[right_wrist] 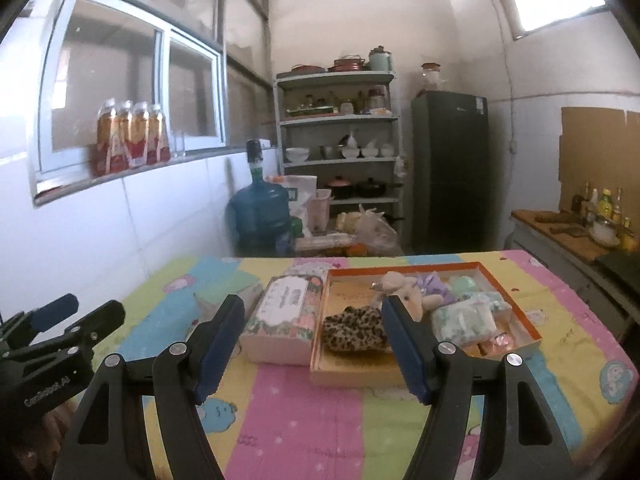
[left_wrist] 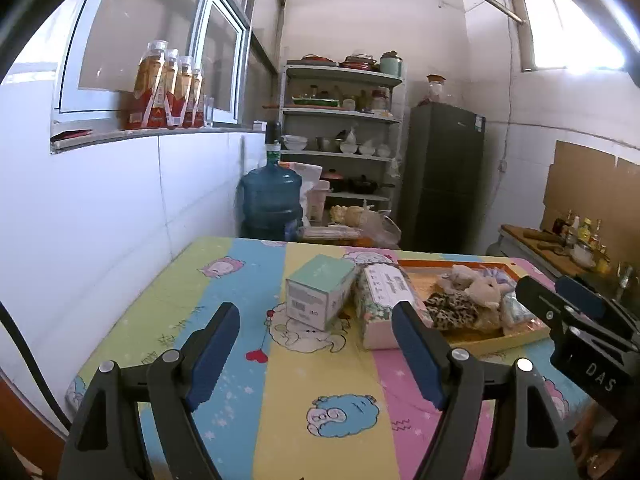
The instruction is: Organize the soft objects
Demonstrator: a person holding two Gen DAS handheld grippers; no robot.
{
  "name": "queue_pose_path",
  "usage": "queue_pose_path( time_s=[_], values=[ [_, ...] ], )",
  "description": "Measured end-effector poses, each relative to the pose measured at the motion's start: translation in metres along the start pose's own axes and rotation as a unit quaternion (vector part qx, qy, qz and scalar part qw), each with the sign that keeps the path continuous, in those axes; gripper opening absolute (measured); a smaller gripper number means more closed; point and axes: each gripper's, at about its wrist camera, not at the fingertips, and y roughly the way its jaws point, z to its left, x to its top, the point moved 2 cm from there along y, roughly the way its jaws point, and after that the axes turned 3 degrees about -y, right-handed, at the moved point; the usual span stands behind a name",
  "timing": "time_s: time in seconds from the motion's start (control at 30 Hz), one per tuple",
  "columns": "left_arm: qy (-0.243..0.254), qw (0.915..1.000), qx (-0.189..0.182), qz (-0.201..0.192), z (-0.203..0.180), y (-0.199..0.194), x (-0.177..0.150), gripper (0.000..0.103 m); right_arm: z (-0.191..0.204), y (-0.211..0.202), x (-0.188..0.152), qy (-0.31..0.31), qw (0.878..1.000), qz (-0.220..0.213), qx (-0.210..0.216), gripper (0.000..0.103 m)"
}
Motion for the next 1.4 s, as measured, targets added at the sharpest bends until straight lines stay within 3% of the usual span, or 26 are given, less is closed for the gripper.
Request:
queue_pose_path(
  time_s=[0.67, 0.77, 1.4],
  values=[
    [-0.009, 0.999, 0.015, -0.041, 0.007, -0.037, -0.01, 0.078, 0.018, -0.04, -0.014, -0.015, 0.999, -0.038, -0.032, 0.073],
    [-0.003, 0.9991, 0.009, -0.042, 0.004, -0.041, -0.011, 0.078, 0.02, -0.05, -0.017, -0.005, 0.999, -0.047, -0.016, 0.074],
    [0.012, 0.9989, 0.019, -0.042, 0.001, -0.052, -0.019, 0.078, 0.031, -0.061, -0.024, -0.01, 0.998, -0.047, -0.033, 0.074]
  ],
)
